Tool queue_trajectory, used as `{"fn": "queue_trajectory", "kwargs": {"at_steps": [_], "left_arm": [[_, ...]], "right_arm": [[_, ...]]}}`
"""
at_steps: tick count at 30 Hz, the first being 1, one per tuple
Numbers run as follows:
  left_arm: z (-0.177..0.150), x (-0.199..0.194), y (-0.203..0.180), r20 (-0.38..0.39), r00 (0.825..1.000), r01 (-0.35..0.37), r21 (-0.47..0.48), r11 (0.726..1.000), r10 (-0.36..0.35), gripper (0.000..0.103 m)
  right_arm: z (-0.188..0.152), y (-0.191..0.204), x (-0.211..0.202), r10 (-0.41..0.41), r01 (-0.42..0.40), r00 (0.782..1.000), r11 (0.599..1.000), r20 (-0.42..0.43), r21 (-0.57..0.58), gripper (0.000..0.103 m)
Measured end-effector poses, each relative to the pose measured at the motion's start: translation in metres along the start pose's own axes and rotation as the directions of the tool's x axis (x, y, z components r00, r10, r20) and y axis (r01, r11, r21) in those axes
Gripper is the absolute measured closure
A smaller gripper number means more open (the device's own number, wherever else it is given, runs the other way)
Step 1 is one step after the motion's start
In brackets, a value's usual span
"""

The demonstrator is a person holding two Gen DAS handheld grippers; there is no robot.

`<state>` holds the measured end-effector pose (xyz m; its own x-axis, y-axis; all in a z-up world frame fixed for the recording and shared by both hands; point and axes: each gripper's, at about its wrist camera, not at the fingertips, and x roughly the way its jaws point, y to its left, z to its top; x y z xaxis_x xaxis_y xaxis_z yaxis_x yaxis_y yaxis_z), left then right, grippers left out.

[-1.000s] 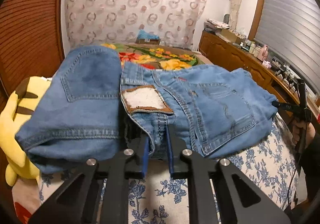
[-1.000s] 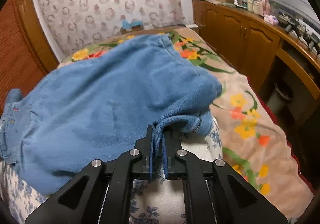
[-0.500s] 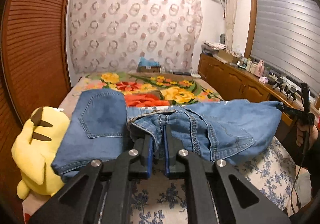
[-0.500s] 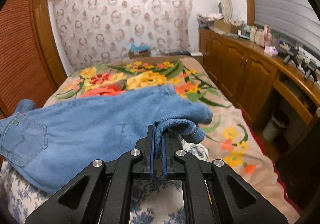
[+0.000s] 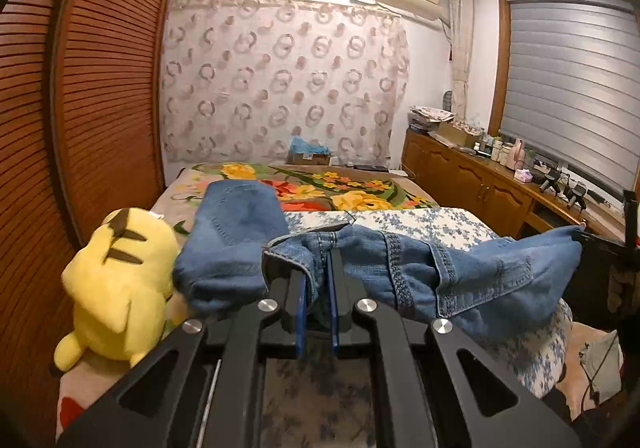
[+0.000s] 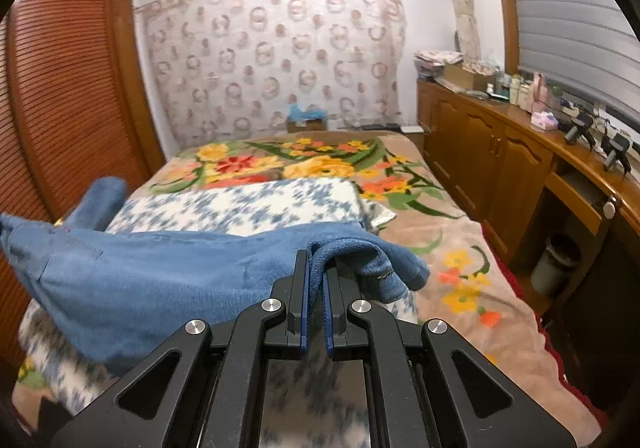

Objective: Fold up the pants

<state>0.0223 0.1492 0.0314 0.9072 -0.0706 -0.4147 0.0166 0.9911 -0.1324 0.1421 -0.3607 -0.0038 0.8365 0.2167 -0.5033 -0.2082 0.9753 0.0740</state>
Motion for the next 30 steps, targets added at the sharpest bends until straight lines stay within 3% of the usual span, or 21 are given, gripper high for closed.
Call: {"fn": "queue_trajectory", "kwargs": {"at_steps": [4,9,12,14,21,27,30], "left_arm": [[-0.028,-0.006,0.008,-0.074,0.997,-0.004,-0.020,1.000,0.003,0.096],[-0.070,0.008,0.010,-0.198,0.980,-0.016,-0.013,1.000,0.013,0.090],[-0.082,0.010,0.007,-0.233,0.972,-0.018,-0.013,1.000,0.014,0.084],[-0.087,0.008,0.005,-0.243,0.970,-0.014,-0.005,1.000,0.012,0.080],[-0.090,-0.003,0.018,-0.245,0.970,-0.015,-0.023,1.000,0.009,0.058],[-0.082,0.000,0.015,-0.231,0.973,-0.004,-0.012,1.000,0.001,0.051],[-0.079,0.009,0.002,-0.225,0.974,0.011,-0.002,1.000,-0.011,0.051]], "right_arm": [[-0.032,0.012,-0.017,0.045,-0.045,0.998,0.999,-0.043,-0.003,0.100],[-0.069,0.008,-0.005,0.048,-0.046,0.992,0.999,-0.115,0.021,0.099],[-0.088,-0.001,0.004,0.058,-0.047,0.985,0.996,-0.164,0.073,0.098],[-0.097,-0.005,0.003,0.051,-0.039,0.983,0.997,-0.175,0.071,0.098],[-0.109,-0.015,-0.014,0.014,-0.005,0.981,0.999,-0.194,0.049,0.079],[-0.099,-0.025,-0.030,-0.021,0.029,0.990,0.998,-0.141,0.052,0.056],[-0.096,-0.032,-0.030,-0.030,0.039,0.991,0.997,-0.127,0.071,0.054]]}}
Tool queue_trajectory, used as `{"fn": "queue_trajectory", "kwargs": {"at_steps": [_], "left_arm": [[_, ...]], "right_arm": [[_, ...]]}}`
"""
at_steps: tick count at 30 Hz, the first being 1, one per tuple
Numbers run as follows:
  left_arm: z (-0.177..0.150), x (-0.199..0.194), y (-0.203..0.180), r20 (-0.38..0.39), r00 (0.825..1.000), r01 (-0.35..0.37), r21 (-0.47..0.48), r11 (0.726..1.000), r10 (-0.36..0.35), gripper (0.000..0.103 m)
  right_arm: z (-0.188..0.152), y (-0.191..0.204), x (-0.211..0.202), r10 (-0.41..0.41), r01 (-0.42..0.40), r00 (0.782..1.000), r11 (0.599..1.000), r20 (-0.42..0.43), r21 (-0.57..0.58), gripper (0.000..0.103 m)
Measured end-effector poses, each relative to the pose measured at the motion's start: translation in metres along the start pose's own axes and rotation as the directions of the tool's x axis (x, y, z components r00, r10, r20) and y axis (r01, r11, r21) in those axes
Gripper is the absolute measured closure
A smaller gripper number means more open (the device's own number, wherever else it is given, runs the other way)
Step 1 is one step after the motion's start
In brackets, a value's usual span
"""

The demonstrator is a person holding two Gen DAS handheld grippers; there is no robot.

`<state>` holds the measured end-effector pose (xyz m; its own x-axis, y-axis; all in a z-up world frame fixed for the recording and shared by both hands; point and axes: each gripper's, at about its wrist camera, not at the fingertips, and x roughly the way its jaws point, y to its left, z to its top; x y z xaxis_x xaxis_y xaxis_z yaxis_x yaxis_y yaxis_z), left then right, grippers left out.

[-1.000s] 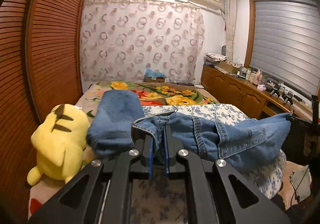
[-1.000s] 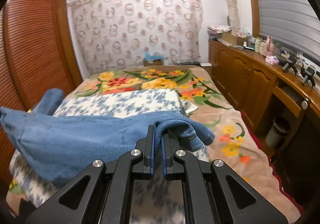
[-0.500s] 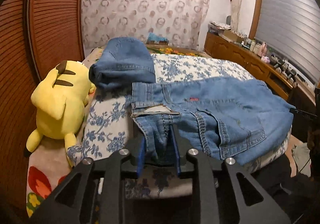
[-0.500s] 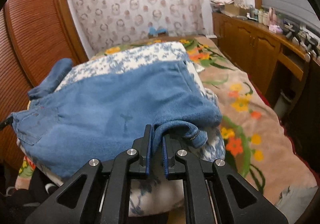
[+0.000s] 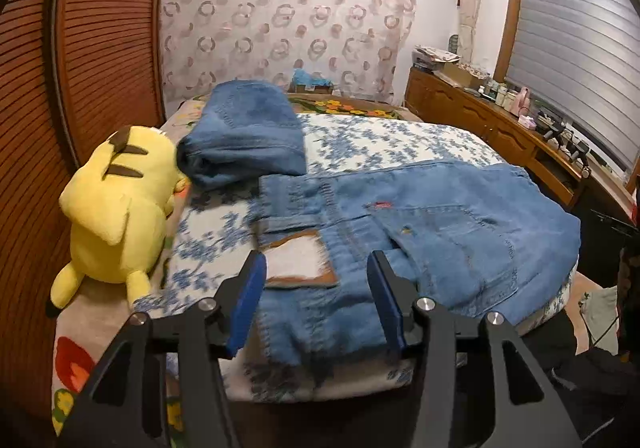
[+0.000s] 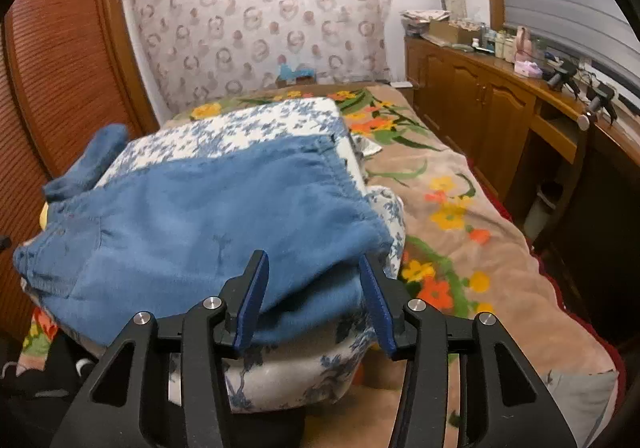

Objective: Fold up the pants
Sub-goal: 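Lift and fold the jeans over with both tools, then release the left tool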

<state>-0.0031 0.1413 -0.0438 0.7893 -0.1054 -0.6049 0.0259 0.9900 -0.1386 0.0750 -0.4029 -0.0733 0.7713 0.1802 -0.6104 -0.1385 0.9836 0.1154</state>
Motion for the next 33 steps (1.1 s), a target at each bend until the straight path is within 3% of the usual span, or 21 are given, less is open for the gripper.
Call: {"fn": "queue_trajectory", "kwargs": {"at_steps": [8,17,21,33], "left_arm": [[0.026,0.023,-0.050,0.011,0.996,0.083,0.087,0.993,-0.084,0.051],[0.016,0.065,-0.071,-0.094,0.986,0.144,0.085,0.986,-0.136,0.051],[-0.001,0.075,-0.070,-0.131,0.983,0.137,0.069,0.988,-0.128,0.051],[-0.018,0.077,-0.079,-0.095,0.993,0.086,0.102,0.991,-0.076,0.045]], "right_arm": [[0.009,-0.008,0.009,-0.006,0.005,1.000,0.999,0.010,0.041,0.054],[0.001,-0.021,0.028,-0.024,0.027,0.999,0.997,-0.033,0.075,0.049],[-0.004,-0.027,0.037,-0.026,0.031,0.998,0.996,-0.062,0.087,0.049],[-0.003,-0.030,0.061,0.009,0.003,0.995,0.992,-0.098,0.123,0.049]]}}
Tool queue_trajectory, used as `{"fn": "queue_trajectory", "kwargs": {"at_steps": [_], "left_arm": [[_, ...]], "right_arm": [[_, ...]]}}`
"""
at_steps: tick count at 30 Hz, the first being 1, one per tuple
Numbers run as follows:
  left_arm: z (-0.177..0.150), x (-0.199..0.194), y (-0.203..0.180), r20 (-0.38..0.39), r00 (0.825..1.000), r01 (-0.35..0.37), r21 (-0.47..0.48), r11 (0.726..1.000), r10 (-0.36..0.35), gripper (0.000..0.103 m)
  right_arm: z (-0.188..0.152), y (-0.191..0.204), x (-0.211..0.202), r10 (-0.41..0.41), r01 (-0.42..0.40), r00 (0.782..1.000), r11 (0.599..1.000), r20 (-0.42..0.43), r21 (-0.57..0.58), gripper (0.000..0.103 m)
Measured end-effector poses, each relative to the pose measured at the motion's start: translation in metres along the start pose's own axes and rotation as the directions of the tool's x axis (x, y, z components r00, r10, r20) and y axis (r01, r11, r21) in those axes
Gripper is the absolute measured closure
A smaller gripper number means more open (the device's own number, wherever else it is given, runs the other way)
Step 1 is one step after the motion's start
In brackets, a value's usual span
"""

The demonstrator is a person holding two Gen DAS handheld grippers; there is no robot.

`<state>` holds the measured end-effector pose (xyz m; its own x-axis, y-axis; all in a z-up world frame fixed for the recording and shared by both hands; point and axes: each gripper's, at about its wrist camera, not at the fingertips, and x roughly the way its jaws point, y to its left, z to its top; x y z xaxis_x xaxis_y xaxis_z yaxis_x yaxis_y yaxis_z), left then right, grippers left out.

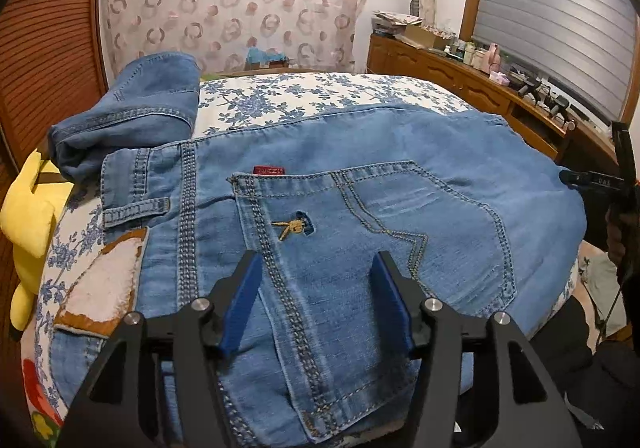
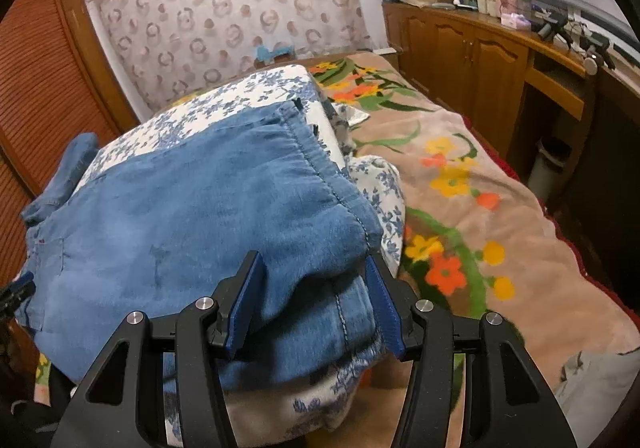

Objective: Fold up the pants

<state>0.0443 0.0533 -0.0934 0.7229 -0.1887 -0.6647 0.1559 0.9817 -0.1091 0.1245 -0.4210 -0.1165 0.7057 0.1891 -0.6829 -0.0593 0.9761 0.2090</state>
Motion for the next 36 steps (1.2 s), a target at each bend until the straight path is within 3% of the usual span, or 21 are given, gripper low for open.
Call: {"fn": "queue_trajectory", "kwargs": {"at_steps": [8,10,13,15,18,28,36], "left_arm": [[0.001,0.003,0.002,-0.001,1.000,-0.006,-0.003,1.000,0.006,0.045],[0.001,0.003,0.003,-0.001,1.000,-0.005,-0.005,1.000,0.005,0.045],[0.003,0.003,0.002,0.000,1.000,-0.004,-0.006,1.000,0.004,0.045],[0.005,0.005,0.002,0.000,1.000,-0.004,-0.006,1.000,0.004,0.045],[0.005,0.005,0.002,-0.003,1.000,-0.004,-0.006,1.000,0.004,0.045],[0.011,-0.011,0.001,0.012,1.000,0.023,-0.040,0.999,-0.023,0.045],[0.020,-0.033,0.005,0.072,0.997,0.012,-0.045,0.999,-0.009,0.045]], "right_arm": [[0.004,-0.004,0.009,0.002,-0.002,1.000,1.000,-0.002,0.031,0.049],[0.005,-0.003,0.008,-0.005,0.005,1.000,1.000,0.005,0.020,0.053],[0.007,0.000,0.005,-0.009,0.009,1.000,1.000,0.013,-0.003,0.068],[0.009,0.005,0.002,-0.003,0.004,1.000,1.000,0.022,-0.027,0.086],[0.014,0.014,-0.005,0.016,-0.013,0.999,0.998,0.039,-0.062,0.096],[0.041,0.081,-0.043,0.164,-0.137,0.979,0.970,0.120,-0.201,0.098],[0.056,0.151,-0.065,0.318,-0.264,0.941,0.906,0.119,-0.331,0.099]]}}
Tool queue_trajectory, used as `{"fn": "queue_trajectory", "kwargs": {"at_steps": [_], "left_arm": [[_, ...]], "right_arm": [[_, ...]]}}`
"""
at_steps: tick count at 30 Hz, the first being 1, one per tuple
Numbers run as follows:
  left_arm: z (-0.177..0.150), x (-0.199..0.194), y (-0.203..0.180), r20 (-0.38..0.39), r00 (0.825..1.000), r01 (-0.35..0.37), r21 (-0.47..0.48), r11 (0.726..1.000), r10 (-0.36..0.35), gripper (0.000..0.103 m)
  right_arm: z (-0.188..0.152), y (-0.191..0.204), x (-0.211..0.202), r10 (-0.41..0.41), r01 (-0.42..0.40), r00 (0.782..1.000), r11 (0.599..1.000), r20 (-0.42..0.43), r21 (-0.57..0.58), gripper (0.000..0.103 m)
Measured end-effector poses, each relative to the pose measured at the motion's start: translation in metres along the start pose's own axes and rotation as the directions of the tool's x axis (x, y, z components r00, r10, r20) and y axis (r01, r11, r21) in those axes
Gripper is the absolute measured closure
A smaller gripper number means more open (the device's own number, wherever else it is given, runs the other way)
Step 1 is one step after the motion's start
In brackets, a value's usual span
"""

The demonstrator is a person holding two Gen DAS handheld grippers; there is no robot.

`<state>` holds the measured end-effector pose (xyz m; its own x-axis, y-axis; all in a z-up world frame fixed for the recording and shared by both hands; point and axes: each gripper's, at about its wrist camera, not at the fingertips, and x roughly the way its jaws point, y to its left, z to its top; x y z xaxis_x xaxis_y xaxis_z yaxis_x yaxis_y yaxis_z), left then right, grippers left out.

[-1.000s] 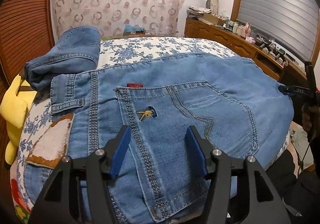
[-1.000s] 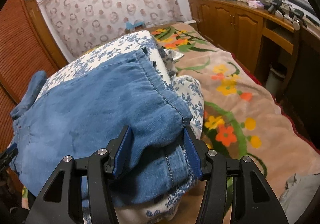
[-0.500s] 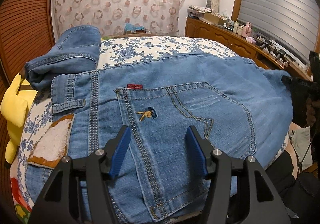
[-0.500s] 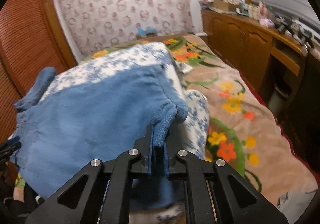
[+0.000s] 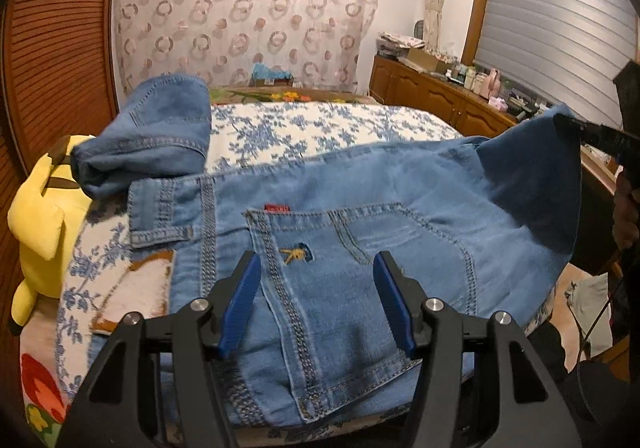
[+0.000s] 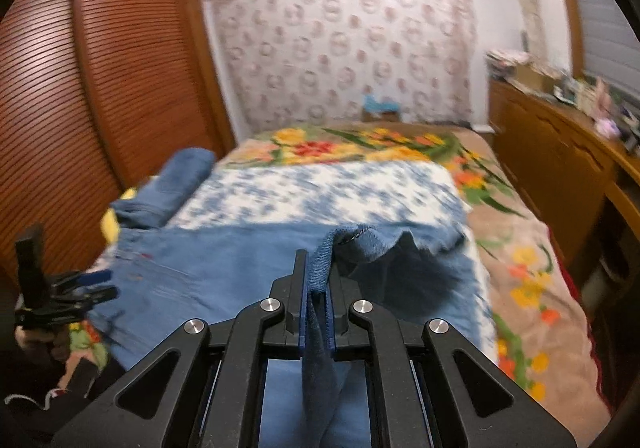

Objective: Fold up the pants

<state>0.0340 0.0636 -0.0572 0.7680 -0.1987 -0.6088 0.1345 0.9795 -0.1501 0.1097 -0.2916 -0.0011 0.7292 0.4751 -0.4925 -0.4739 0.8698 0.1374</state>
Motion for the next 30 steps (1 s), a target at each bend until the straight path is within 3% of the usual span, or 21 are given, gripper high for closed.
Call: {"fn": "queue_trajectory", "kwargs": {"at_steps": [8,13,17,19,23,30], "left_arm": [[0.007,-0.020,0.017,0.043,0.998,-0.037,-0.029,0.999,0.038,0.045],[0.005,-0.024,0.033,0.045,0.997,-0.055,-0.061,0.997,0.058,0.045],[0.001,-0.023,0.039,0.036,0.998,-0.058,-0.070,0.996,0.060,0.045],[0.000,-0.022,0.039,0.034,0.998,-0.054,-0.069,0.996,0.056,0.045],[0.002,-0.018,0.032,0.032,0.999,-0.037,-0.063,0.997,0.039,0.045],[0.009,-0.011,0.003,0.027,1.000,0.013,-0.001,1.000,-0.013,0.045]], "right_arm": [[0.036,0.088,0.021,0.191,-0.189,0.982,0.971,-0.002,-0.148,0.099],[0.032,0.138,0.059,0.240,-0.257,0.966,0.944,-0.100,-0.208,0.099],[0.010,0.151,0.095,0.216,-0.265,0.950,0.938,-0.224,-0.221,0.082],[0.003,0.148,0.097,0.211,-0.262,0.950,0.939,-0.228,-0.223,0.080],[0.004,0.134,0.090,0.200,-0.241,0.959,0.949,-0.202,-0.205,0.066],[0.001,0.098,0.086,0.080,-0.114,0.982,0.974,-0.173,-0.197,0.058]]}}
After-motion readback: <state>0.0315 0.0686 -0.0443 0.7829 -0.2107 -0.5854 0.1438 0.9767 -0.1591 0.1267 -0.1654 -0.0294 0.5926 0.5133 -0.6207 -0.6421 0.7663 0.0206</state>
